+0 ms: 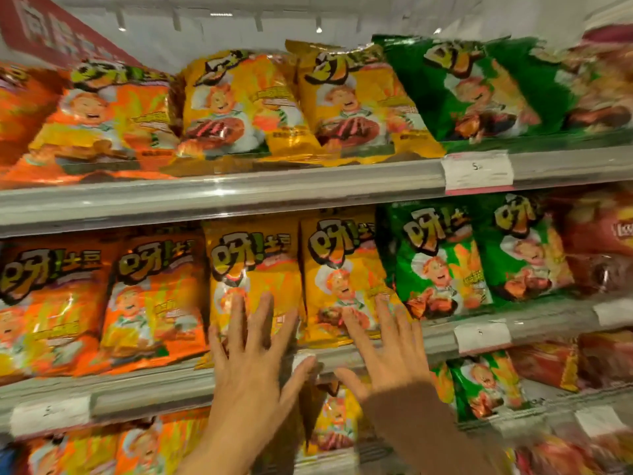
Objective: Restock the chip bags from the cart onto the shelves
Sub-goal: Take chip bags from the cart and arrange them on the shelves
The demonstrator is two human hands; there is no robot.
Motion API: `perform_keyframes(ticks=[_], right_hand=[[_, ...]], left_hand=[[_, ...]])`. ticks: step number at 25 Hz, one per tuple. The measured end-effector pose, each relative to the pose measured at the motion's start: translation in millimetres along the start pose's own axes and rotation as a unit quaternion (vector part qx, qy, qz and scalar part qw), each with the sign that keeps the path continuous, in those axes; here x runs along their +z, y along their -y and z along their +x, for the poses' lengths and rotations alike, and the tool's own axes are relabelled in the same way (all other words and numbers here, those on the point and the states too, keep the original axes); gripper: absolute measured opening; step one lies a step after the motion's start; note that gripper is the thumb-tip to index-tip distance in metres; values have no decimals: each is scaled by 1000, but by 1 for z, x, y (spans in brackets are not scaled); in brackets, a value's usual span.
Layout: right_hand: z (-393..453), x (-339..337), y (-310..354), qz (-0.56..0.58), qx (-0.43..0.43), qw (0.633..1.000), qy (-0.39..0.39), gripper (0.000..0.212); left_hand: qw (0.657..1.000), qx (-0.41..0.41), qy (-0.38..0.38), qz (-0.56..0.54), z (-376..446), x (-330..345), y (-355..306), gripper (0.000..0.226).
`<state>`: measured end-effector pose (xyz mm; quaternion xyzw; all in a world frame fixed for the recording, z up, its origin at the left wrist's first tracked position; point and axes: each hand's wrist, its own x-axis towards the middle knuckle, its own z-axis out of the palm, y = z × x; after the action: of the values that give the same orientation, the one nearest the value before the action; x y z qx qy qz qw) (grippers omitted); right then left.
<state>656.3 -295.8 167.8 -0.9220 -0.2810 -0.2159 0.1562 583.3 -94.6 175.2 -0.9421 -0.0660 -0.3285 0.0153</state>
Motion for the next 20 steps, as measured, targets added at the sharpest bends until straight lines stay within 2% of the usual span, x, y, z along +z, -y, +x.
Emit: perform_keyframes(ticks=[2,4,7,9,11,12,13,17,20], right_hand=[[5,-7,-5,-35,-1,999,4,78],[13,-13,-11,-72,23,994,76,77],[12,-20,-15,-50,14,993,110,73],[19,-45,-20,49,-4,996,68,62],[46,-67,-31,161,-35,986,-35,48],[66,-75,-36,176,-53,981,-67,45],[86,-83,-38,171,-64,981,-63,47],[141,-79,-37,104,-46,987,117,71],[158,-72,-42,85,-34,985,143,82]], left_hand=[[999,-5,15,37,-2,2,-4,71],[998,7,32,55,-8,1,-3,74],[997,-12,31,69,-15,-3,-10,73],[998,15,13,57,-10,-4,-29,69],[997,72,14,29,4,-2,-58,65],[996,91,16,19,11,1,-74,65],[995,98,25,15,16,6,-87,66],[994,76,66,34,17,23,-105,75],[992,90,78,51,15,21,-100,77]])
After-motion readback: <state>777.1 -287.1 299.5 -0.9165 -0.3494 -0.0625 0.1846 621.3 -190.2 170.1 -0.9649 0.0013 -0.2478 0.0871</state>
